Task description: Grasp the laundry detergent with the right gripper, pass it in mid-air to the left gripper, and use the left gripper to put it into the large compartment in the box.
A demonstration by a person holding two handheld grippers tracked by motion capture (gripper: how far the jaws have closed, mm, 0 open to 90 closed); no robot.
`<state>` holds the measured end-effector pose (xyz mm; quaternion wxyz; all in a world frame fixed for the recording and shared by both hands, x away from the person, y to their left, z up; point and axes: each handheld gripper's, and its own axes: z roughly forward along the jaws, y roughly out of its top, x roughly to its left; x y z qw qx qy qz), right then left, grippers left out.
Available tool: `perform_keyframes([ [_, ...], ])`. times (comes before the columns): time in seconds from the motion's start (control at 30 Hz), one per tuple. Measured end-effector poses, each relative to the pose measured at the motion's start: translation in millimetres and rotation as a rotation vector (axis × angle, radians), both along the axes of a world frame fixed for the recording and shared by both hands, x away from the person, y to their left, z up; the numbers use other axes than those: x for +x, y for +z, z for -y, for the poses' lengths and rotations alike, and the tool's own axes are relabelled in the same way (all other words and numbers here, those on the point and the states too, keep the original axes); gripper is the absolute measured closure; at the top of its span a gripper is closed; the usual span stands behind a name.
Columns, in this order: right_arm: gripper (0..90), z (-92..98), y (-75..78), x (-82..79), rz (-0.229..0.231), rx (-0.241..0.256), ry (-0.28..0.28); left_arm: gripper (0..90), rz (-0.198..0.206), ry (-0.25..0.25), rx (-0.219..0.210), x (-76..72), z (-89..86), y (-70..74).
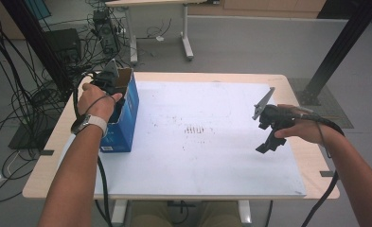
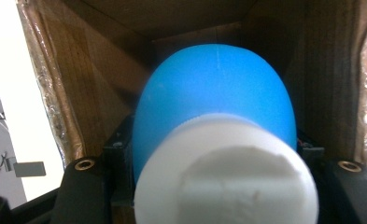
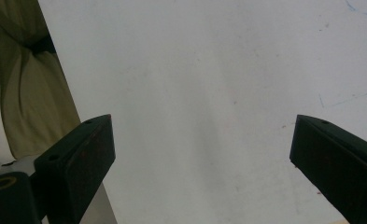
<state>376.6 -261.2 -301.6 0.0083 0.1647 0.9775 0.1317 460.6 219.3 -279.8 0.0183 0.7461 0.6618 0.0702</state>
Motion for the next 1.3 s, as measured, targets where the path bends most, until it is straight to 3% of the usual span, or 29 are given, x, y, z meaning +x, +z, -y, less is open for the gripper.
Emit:
perform_keyframes([
  [0.77, 6.8, -2.0, -1.4, -1.7, -0.011, -0.004, 0.006, 36.6, 0.016, -0.016, -0.004, -1.1, -1.6, 0.2],
  [0.87, 6.8, -1.6, -0.9, -1.5, -0.008, -0.005, 0.009, 30.5, 0.014, -0.021, -0.013, -1.4, -2.5, 0.9],
  [1.3, 6.8, -7.6, 0.2, -2.7, -0.013, -0.013, 0.017, 27.7, 0.072, -0.04, -0.062, -9.0, -9.6, 14.7],
])
